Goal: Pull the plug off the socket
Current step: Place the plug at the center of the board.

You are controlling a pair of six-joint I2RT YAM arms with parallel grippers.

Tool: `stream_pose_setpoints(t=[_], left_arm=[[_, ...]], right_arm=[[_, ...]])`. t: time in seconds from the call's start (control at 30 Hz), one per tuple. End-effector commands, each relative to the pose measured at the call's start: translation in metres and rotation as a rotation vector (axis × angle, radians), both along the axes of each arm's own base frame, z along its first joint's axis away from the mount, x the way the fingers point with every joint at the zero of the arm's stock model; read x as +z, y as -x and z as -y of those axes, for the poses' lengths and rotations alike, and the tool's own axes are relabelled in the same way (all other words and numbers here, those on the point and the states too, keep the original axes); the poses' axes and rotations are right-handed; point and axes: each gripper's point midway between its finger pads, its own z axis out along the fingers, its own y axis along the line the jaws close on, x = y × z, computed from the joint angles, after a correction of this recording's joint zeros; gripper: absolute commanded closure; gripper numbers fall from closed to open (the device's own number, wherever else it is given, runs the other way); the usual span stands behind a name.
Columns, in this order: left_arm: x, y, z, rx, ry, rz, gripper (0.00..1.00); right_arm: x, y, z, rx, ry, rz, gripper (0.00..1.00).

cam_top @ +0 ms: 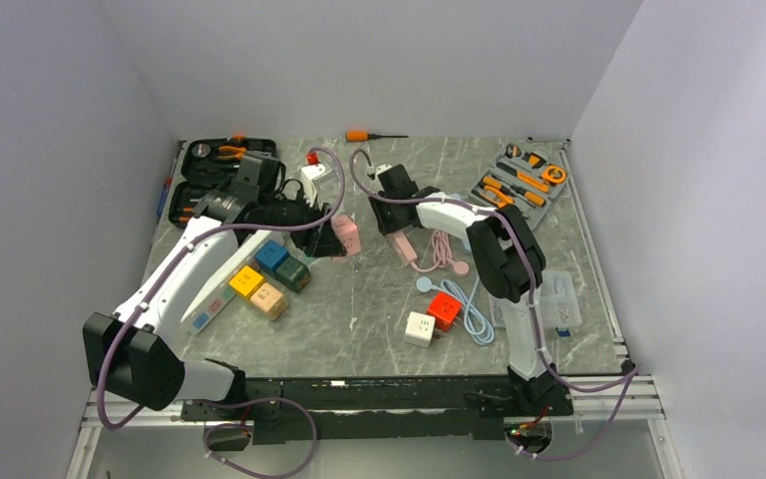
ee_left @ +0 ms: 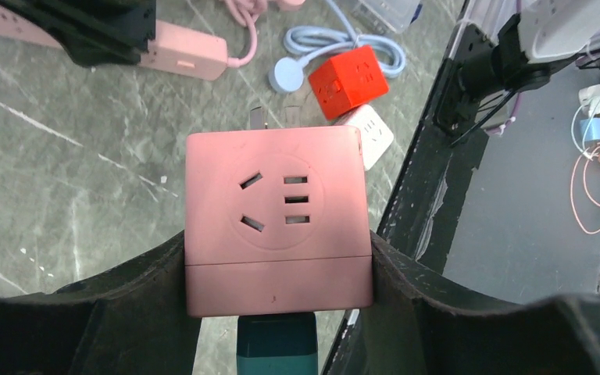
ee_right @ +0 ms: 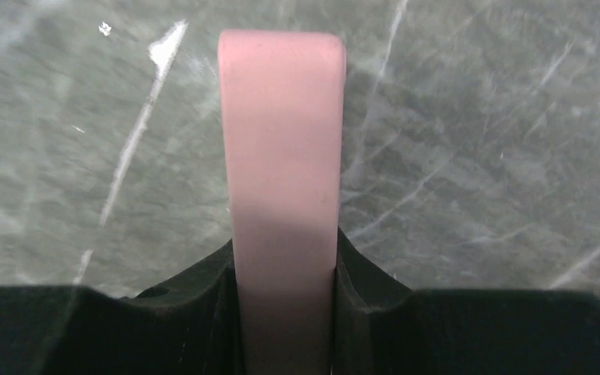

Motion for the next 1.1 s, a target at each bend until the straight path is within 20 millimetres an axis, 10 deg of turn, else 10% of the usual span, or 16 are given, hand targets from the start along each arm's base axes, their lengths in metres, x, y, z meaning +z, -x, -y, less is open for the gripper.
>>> stream_pose_setpoints(t=[0.0, 0.3, 0.67, 1.07], left_arm=[[-0.008, -0.002, 0.0, -0.021, -0.015, 0.041, 1.0], [-0.055, 0.003, 0.008, -0.047, -0.11, 0.011, 1.0], [-0.127, -0.02, 0.016, 0.09, -0.257, -0.046, 1.0], [-0.174, -0.039, 0.024, 0.261, -0.322, -0.211, 0.85]], right_arm=[[-0.002, -0.001, -0.009, -0.02, -0.066, -0.048, 0.75], [0.011, -0.016, 0.002, -0.135, -0.074, 0.005, 0.2], [0.131, 0.017, 0.042, -0.269, -0.248, 0.22, 0.06], [0.129, 0.073, 0.061, -0.274, -0.298, 0.196, 0.06]])
